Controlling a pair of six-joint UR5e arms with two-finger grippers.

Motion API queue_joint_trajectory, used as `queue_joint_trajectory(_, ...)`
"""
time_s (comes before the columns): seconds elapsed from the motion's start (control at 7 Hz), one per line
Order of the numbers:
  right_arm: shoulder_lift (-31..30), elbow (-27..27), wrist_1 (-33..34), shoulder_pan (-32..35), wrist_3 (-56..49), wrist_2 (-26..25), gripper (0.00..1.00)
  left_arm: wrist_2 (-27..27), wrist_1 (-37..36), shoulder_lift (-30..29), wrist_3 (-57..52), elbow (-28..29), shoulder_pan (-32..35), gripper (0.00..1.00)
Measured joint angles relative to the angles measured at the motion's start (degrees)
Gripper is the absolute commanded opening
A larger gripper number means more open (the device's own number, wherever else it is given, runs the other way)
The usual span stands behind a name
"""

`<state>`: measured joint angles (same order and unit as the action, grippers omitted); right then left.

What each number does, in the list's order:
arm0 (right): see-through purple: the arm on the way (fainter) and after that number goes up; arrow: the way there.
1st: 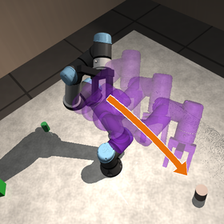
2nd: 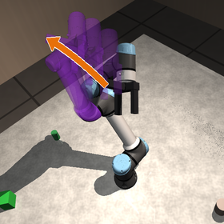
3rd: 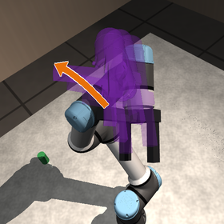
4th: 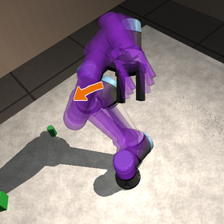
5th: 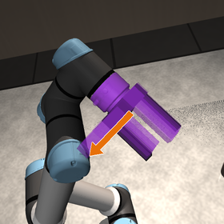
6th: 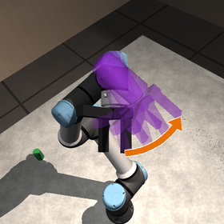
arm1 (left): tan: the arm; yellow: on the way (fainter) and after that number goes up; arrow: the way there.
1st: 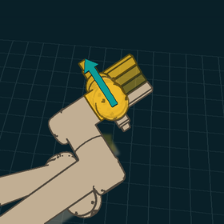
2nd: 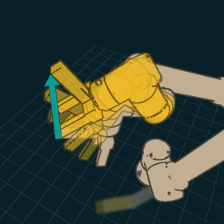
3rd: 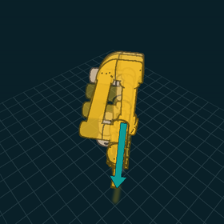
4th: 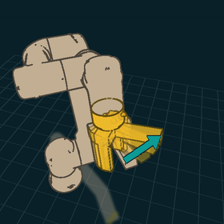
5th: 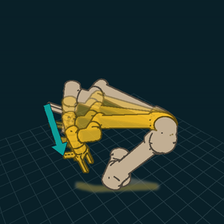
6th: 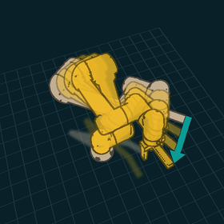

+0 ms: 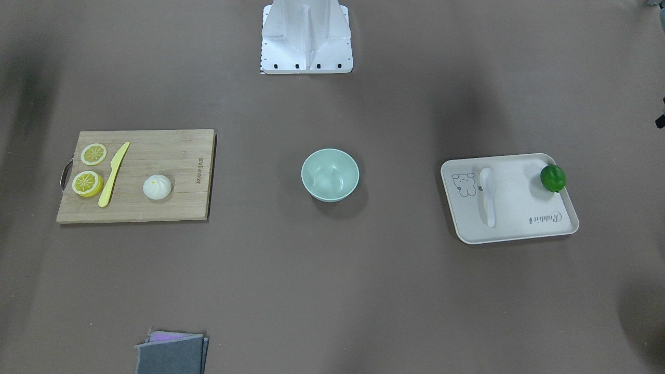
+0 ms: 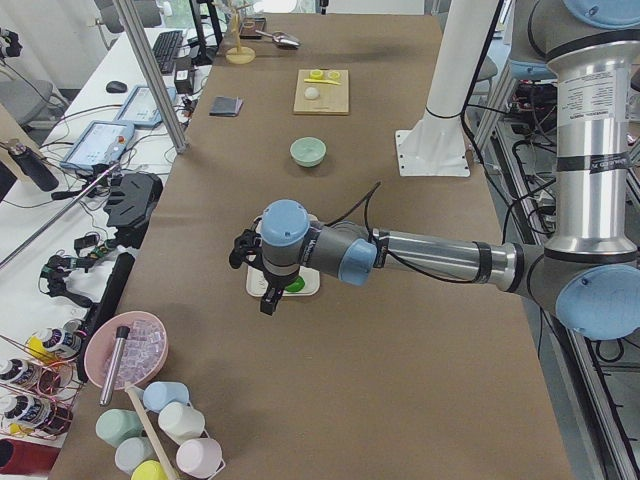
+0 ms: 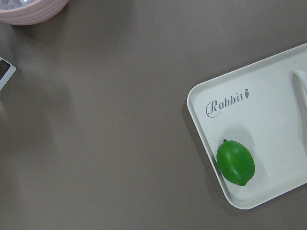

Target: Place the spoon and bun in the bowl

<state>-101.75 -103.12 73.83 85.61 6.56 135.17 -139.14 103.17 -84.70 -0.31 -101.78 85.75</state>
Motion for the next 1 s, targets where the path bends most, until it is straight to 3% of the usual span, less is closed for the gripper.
queue_joint_trajectory(0.57, 1.23, -1.71, -0.02, 0.0, -0.07, 0.84, 1.0, -0.17, 0.45, 0.18, 1.19, -0.36, 0.1, 0.98)
queue_joint_trajectory(1.0, 1.62, -2.4, -0.06, -0.23, -0.07, 1.57, 1.0, 0.07, 0.6, -0.6, 5.07, -2.06, -0.24, 0.92)
